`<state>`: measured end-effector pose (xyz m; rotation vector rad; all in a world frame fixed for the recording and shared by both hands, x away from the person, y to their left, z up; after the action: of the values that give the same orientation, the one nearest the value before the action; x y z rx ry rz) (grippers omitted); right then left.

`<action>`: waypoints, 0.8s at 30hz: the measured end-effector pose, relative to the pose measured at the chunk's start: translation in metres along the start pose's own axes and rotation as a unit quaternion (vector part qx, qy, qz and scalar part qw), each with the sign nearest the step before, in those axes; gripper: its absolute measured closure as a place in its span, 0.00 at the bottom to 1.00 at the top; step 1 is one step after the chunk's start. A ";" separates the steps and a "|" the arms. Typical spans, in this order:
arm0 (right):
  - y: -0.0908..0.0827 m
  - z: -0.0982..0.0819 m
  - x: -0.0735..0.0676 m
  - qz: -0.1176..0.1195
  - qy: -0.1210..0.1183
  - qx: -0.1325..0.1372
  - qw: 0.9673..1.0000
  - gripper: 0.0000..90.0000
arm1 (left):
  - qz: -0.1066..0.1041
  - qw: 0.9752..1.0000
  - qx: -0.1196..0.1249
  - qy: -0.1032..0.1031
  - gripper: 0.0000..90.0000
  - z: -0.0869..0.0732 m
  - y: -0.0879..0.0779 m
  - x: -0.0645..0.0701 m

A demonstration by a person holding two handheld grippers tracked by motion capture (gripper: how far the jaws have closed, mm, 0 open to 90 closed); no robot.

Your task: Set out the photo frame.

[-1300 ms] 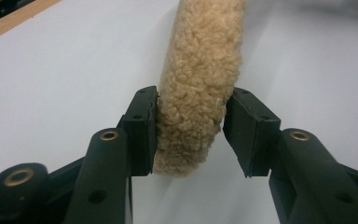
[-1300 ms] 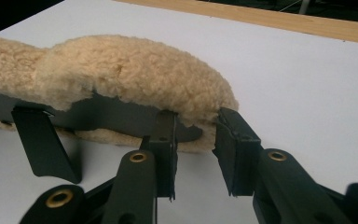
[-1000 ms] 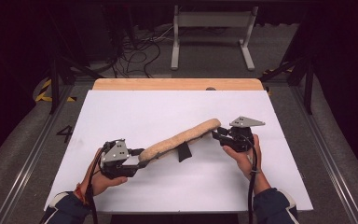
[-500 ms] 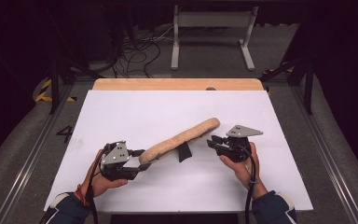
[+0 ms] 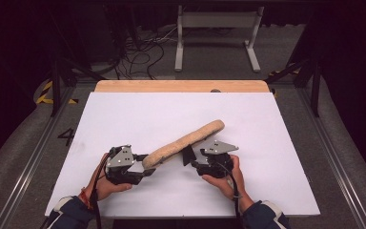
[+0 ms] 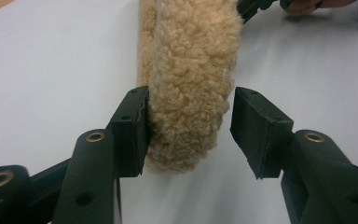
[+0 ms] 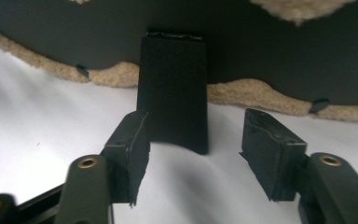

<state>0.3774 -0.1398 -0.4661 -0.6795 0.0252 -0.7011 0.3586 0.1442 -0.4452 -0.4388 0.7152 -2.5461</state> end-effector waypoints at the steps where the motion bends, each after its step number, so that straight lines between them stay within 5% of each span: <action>1: 0.002 0.001 -0.002 0.000 0.002 0.003 1.000 0.42 | 0.000 1.000 0.000 -0.002 0.53 0.000 0.001 0.000; 5: 0.014 0.006 -0.012 -0.001 -0.004 -0.003 1.000 0.39 | -0.006 1.000 0.000 0.001 0.54 0.000 0.001 0.002; 10: 0.024 0.008 -0.015 -0.031 0.009 -0.015 0.999 0.41 | -0.007 1.000 -0.003 0.000 0.58 0.000 0.000 0.003; 17: 0.009 0.008 -0.009 -0.021 0.014 0.005 1.000 0.45 | -0.005 1.000 -0.002 0.002 0.62 0.000 -0.002 0.004; 24: -0.028 0.007 0.022 -0.057 0.020 0.036 0.998 0.87 | -0.005 1.000 -0.003 0.007 0.67 0.000 -0.002 0.009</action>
<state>0.3799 -0.1646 -0.4401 -0.6019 -0.0023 -0.8204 0.3505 0.1417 -0.4425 -0.4275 0.7278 -2.5585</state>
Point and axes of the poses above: each handheld gripper's, and its own axes: y roughly forward along the jaws, z roughly out of its top, x roughly to its right, the point moved 3 cm from there along y, roughly forward along the jaws, and after that the axes turned 15 degrees about -y, right-handed, at the moved point
